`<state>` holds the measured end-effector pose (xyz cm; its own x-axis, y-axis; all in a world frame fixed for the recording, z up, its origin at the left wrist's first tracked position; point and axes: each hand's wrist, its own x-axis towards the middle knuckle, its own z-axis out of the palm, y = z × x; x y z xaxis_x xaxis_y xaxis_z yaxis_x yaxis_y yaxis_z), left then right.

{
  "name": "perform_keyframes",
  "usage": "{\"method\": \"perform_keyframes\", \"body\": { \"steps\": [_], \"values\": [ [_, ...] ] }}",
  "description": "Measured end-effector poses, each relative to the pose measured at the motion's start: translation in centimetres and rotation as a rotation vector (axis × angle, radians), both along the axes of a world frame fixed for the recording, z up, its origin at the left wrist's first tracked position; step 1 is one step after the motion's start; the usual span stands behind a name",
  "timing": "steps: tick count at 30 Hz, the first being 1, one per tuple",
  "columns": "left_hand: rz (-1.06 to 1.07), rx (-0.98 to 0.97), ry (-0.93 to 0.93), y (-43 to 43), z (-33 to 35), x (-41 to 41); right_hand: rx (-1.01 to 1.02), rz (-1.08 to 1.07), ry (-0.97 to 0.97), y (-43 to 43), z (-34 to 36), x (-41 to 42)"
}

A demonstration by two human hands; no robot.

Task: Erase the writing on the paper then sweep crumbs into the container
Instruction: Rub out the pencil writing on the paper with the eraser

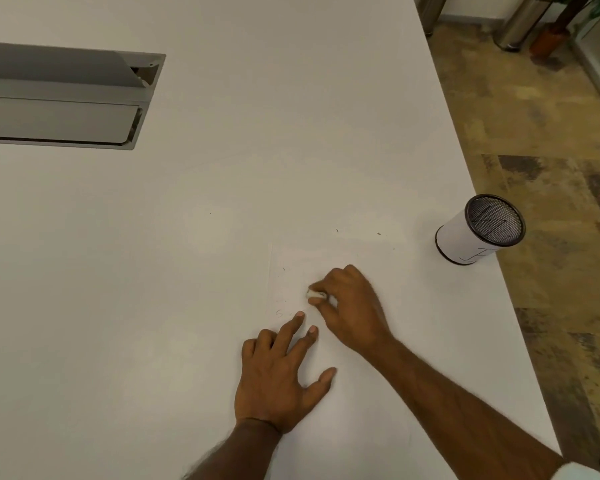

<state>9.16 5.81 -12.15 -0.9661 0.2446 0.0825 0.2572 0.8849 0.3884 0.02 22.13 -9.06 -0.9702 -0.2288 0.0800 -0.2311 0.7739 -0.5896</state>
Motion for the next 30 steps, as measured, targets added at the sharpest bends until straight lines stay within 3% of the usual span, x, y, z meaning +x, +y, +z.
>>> {"method": "perform_keyframes", "body": {
  "steps": [7,10,13,17,20,23,26,30],
  "values": [
    [0.015,-0.014,0.002,0.1,-0.1,0.0,0.024,-0.277,0.047,1.7,0.3,-3.5],
    [0.012,-0.015,-0.003,0.1,-0.1,0.1,-0.044,-0.163,-0.007,0.7,0.2,-0.9],
    [0.006,-0.022,-0.006,0.1,-0.1,0.1,0.014,-0.041,0.012,1.0,0.0,0.2],
    [0.020,-0.018,0.000,0.0,-0.2,0.2,0.088,-0.222,0.099,2.6,-0.2,-3.7],
    [0.016,-0.008,0.003,0.0,-0.1,0.2,0.028,-0.369,0.064,2.9,-0.1,-5.0],
    [0.008,-0.002,-0.004,0.1,-0.1,0.1,-0.028,-0.211,-0.018,1.5,0.1,-2.4],
    [-0.002,0.004,0.003,0.0,0.0,0.1,0.060,0.004,0.005,1.6,0.4,0.4],
    [-0.002,0.006,0.006,0.0,-0.1,0.1,0.102,-0.211,0.132,4.9,0.1,-3.3]
  ]
}}
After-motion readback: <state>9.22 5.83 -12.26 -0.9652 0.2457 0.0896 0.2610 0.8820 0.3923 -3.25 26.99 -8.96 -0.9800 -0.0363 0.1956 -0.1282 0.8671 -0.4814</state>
